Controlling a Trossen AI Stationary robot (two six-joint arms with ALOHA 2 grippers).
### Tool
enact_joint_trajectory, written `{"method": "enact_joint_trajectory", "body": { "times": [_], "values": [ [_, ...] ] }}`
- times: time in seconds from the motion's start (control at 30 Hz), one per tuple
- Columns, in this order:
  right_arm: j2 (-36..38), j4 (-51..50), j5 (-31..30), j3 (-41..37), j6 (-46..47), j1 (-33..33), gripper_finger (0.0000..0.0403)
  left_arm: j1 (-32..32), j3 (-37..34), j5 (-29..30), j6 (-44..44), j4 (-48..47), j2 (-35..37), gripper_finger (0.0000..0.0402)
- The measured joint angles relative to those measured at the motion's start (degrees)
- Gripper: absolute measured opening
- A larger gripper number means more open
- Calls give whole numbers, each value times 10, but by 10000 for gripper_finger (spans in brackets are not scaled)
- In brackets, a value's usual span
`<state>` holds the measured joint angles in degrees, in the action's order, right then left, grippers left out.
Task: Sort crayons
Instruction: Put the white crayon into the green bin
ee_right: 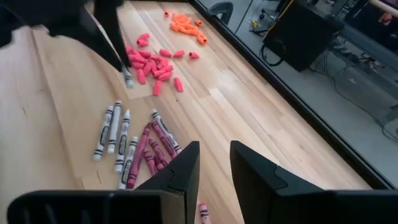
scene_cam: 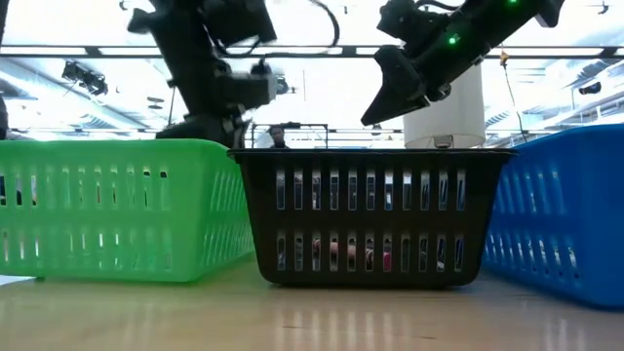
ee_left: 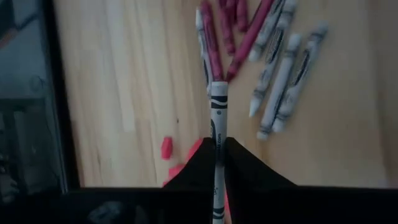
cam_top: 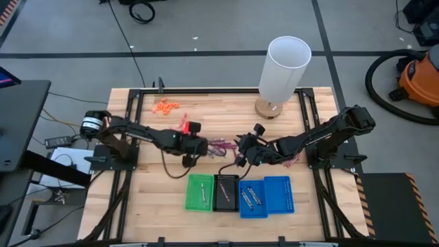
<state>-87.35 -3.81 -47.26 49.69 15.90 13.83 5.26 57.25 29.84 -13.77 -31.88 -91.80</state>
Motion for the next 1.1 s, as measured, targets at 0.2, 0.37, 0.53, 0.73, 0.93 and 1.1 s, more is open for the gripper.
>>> {"method": "enact_joint_trajectory", "body": {
  "times": [0.2,0.37,0.53,0.73,0.93,1.1],
  "values": [
    [0,-4,-2,0,-3,0,98,51,0,27,17,-2,30,14],
    [0,-6,-17,0,-4,0,98,90,0,36,18,-3,36,14],
    [0,-9,-38,0,3,1,98,124,0,36,16,3,37,14],
    [0,-10,-39,0,10,1,98,166,0,36,11,10,37,14],
    [0,-10,-38,0,16,1,98,213,0,36,-56,59,37,14],
    [0,-5,-37,0,21,1,98,248,0,5,-134,104,37,14]
  ]
}}
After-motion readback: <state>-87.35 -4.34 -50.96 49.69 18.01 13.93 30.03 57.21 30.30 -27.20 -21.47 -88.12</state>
